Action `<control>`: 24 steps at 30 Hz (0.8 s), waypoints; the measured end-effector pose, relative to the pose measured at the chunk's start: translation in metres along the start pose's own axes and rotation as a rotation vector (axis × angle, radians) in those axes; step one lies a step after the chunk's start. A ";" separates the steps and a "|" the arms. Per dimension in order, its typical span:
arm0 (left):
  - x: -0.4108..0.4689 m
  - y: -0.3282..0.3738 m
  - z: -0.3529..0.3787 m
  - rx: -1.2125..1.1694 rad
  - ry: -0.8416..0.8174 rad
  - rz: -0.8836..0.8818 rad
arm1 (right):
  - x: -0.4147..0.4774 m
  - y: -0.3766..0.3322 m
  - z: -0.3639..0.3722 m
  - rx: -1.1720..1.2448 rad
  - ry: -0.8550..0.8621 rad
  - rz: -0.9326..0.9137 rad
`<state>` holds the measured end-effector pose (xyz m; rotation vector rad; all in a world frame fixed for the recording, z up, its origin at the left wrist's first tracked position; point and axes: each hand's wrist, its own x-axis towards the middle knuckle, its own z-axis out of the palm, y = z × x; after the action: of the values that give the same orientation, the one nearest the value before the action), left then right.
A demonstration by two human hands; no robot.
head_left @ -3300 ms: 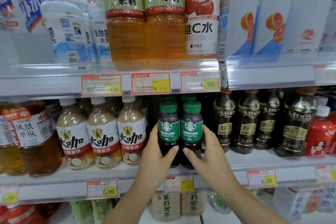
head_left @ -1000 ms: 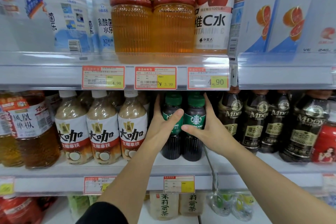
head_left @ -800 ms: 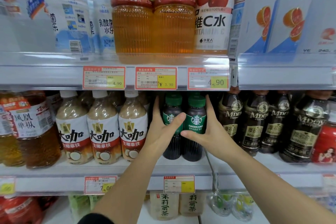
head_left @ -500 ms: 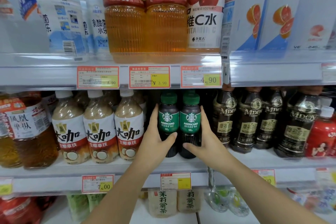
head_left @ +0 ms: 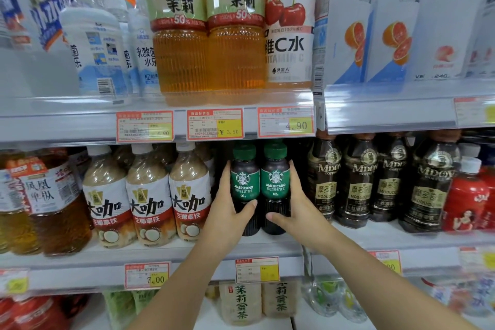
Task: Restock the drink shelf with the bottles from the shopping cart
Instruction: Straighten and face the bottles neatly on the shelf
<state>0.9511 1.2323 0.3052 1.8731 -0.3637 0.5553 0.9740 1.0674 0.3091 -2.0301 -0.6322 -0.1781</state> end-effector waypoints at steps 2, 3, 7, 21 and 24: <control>-0.003 -0.002 0.000 0.021 0.012 -0.008 | -0.002 0.003 0.002 -0.086 0.046 0.029; -0.004 -0.003 0.001 0.043 0.020 -0.007 | -0.004 0.005 0.004 -0.140 0.071 0.040; -0.009 -0.004 0.005 0.143 0.056 -0.024 | -0.012 0.007 0.015 -0.282 0.139 0.037; -0.041 0.041 0.031 0.371 0.300 0.342 | -0.056 -0.014 -0.032 -0.262 0.300 -0.146; -0.042 0.059 0.069 0.290 0.120 0.384 | -0.073 0.004 -0.070 -0.318 0.577 -0.226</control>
<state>0.9002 1.1458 0.3089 2.0455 -0.5943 1.0199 0.9228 0.9812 0.3157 -2.0568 -0.4787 -1.0121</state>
